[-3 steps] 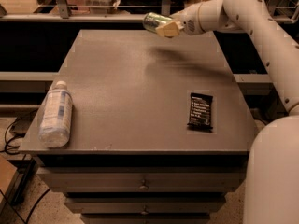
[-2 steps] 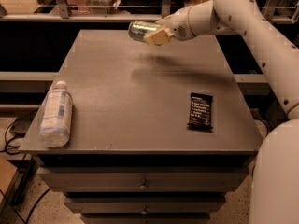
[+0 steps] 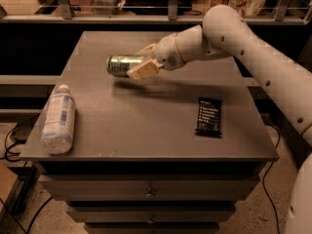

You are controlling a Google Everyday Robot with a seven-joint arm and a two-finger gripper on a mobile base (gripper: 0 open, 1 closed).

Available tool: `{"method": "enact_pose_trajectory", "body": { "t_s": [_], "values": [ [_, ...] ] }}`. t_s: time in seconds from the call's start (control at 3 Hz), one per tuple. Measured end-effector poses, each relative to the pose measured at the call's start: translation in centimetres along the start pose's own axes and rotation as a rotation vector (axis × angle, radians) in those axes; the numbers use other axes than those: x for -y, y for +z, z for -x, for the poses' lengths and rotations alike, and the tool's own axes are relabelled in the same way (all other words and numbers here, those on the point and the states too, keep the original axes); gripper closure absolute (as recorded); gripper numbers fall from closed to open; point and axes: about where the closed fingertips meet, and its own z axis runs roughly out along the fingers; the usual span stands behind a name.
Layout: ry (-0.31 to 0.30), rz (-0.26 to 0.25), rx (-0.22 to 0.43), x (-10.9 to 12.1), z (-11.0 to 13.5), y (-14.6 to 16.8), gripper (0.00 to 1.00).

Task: Move green can near blue plastic bottle

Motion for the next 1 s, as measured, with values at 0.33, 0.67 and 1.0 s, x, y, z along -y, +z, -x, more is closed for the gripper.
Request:
{"method": "enact_pose_trajectory", "body": {
  "t_s": [0.33, 0.67, 1.0],
  "values": [
    [-0.019, 0.109, 0.049, -5.11, 1.34, 0.69, 1.0],
    [-0.02, 0.128, 0.059, -5.9, 1.64, 1.05, 1.0],
    [-0.007, 0.16, 0.062, -6.1, 1.53, 1.68, 1.0]
  ]
}}
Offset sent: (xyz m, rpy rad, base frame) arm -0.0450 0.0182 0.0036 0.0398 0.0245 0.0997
